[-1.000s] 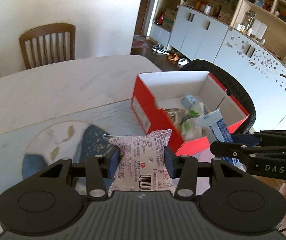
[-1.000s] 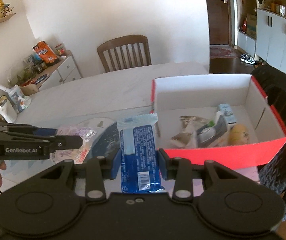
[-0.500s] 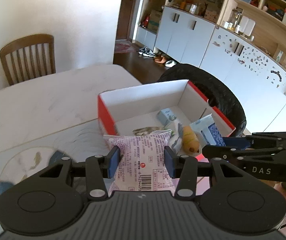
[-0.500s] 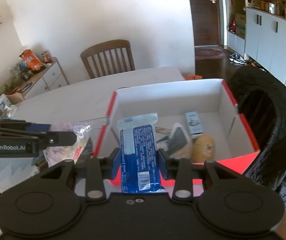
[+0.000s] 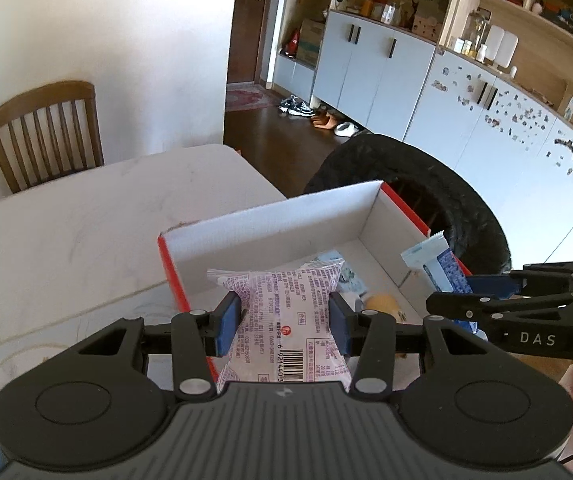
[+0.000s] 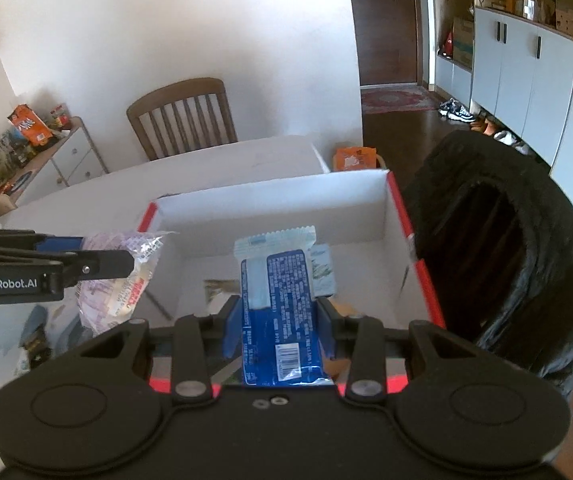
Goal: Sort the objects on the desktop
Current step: 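Carry the white snack bag and blue bar with both grippers over the red shoebox, then lower the snack bag and blue bar into the box and open both grippers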
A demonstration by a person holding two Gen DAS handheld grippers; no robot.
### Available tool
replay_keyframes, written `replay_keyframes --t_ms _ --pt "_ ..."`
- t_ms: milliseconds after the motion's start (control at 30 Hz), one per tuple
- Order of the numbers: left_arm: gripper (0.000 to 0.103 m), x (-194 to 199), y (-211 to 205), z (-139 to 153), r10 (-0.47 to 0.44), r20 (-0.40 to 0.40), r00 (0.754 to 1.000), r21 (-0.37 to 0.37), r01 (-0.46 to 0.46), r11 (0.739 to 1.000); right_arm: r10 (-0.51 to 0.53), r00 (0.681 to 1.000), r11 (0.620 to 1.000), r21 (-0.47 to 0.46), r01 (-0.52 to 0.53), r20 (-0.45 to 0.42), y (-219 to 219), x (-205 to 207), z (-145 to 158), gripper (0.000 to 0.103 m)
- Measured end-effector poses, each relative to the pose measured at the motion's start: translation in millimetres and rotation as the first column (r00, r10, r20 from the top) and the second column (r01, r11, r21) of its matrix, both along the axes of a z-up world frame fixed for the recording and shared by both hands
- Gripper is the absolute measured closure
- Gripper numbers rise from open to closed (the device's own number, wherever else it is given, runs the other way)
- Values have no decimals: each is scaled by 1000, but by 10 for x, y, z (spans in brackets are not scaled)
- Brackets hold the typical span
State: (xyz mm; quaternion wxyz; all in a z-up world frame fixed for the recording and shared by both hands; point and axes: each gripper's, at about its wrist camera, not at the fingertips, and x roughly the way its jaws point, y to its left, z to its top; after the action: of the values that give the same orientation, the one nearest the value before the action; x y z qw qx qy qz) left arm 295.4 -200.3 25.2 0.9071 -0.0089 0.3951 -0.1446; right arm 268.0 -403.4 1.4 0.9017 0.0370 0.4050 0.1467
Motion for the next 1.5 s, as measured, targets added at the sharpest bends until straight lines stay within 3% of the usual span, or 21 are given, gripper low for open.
replay_keyframes --t_ms 533,1100,1500 --pt "57 702 -252 -350 -33 -98 995 36 37 999 25 998 996 -80 -30 -62 -45 596 -342 66" --pt "57 949 -365 -747 -44 -176 983 106 64 992 53 988 990 -120 -71 -148 28 1011 -659 66" --pt "57 1067 -417 -813 -63 -203 977 121 89 989 106 974 981 -139 -136 -200 130 1117 -804 66"
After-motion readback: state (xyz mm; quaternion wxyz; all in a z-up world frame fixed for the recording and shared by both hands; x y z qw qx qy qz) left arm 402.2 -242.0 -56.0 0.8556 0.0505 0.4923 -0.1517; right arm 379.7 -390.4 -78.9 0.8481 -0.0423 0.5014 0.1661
